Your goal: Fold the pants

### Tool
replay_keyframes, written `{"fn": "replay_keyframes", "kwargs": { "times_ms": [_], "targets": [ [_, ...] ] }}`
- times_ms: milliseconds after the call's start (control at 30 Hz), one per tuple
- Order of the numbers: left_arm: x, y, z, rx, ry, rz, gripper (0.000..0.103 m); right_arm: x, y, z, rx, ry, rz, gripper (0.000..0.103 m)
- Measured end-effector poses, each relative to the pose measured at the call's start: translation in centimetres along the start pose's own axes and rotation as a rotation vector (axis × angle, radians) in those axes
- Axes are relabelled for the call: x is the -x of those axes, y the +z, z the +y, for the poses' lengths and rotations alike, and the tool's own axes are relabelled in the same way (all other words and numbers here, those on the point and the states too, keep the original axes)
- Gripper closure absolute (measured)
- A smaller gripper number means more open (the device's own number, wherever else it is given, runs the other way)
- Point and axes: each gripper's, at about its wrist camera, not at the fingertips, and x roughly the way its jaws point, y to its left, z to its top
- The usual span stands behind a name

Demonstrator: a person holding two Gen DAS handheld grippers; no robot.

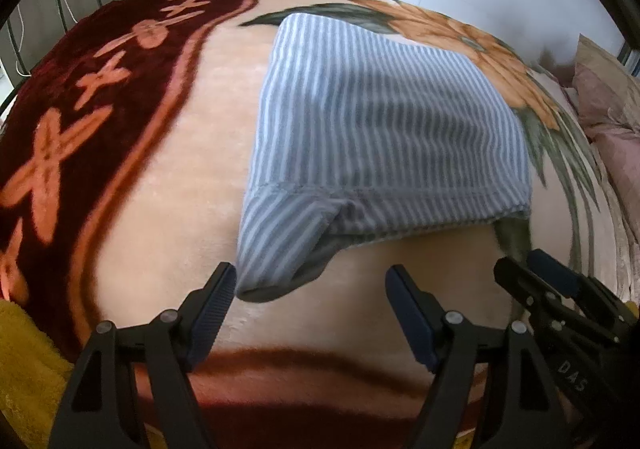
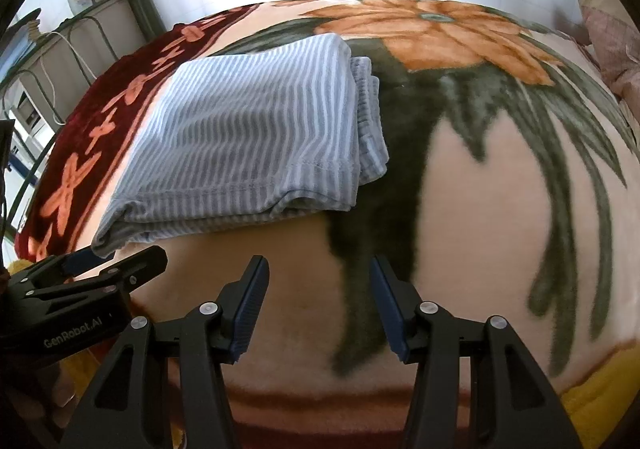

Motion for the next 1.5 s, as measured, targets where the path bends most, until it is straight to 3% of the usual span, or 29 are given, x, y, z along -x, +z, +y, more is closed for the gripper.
{"fn": "replay_keyframes", "kwargs": {
  "times_ms": [1500],
  "targets": [
    [-0.29, -0.27, -0.64, -0.031, 0.001, 0.000, 0.023, -0.44, -0.17, 0.10, 0.000, -0.004, 0.010, 0.050]
  ]
}}
